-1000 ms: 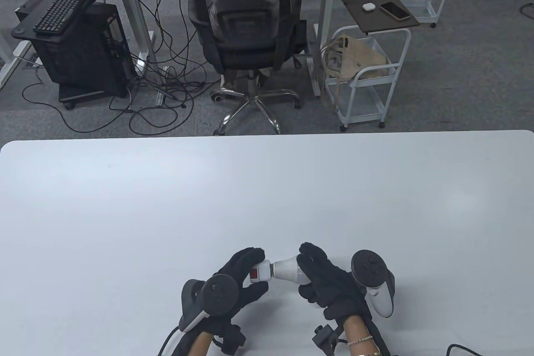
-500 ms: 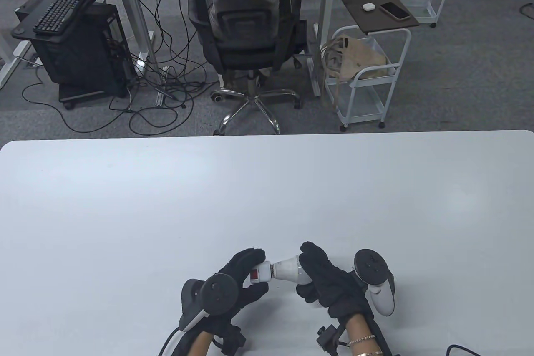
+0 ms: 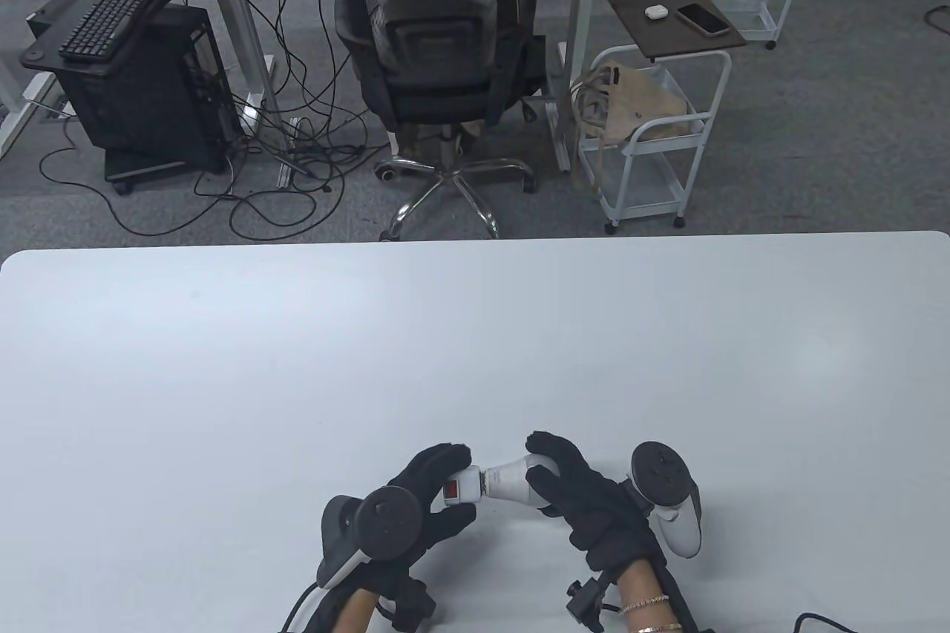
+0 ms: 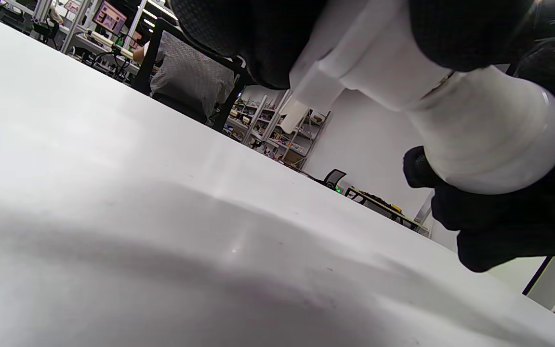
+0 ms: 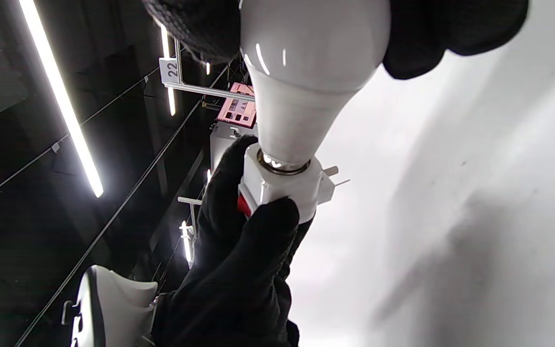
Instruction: Unscrew light bulb from socket
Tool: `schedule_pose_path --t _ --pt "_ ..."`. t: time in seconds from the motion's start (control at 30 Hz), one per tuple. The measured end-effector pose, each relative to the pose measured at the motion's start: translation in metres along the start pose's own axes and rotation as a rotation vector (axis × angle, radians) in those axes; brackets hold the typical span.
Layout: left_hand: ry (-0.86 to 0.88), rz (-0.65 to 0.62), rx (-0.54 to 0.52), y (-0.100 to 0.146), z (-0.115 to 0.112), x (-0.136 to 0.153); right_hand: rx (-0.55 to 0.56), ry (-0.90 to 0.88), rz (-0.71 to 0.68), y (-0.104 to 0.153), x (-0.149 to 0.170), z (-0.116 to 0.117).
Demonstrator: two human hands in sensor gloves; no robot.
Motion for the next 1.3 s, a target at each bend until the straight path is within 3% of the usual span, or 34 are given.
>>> schedule_pose_path --t 0.3,0.57,0.93,1.13,1.3 --pt "-0.005 -0.010 0.016 0.0001 -0.0029 -0.0011 0.128 0.143 0.089 0.0025 0.0011 -0.0039" --pt "-0.019 -0.006 0.014 0.0002 -0.0014 0.0007 -0.010 0.025 0.028 -0.0008 0.0006 0.0033" --pt "-0.015 -0.015 0.009 0.0009 0.0004 -0.0013 0.103 0.111 0.080 0.0025 0.0027 -0.0033" --pt "-0.020 -0.003 0.003 0.0000 0.0010 0.0012 -0.014 0.033 -0.008 -0.0014 0.0009 0.0041" --pt "-0.019 -0.005 -0.002 0.0000 0.0014 0.0020 0.011 0.028 0.005 -0.0011 0.0030 0.0033"
Point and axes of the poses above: the tracker on the back of each hand, its own x axis roughly to the little-finger side, its own y axis roughly from the fingertips to the wrist, z = x × y, the point moved 4 cm from there along -y, roughly from the wrist to the fingertips, and after that the axes turned 5 degrees about z, right-handed, at the moved point
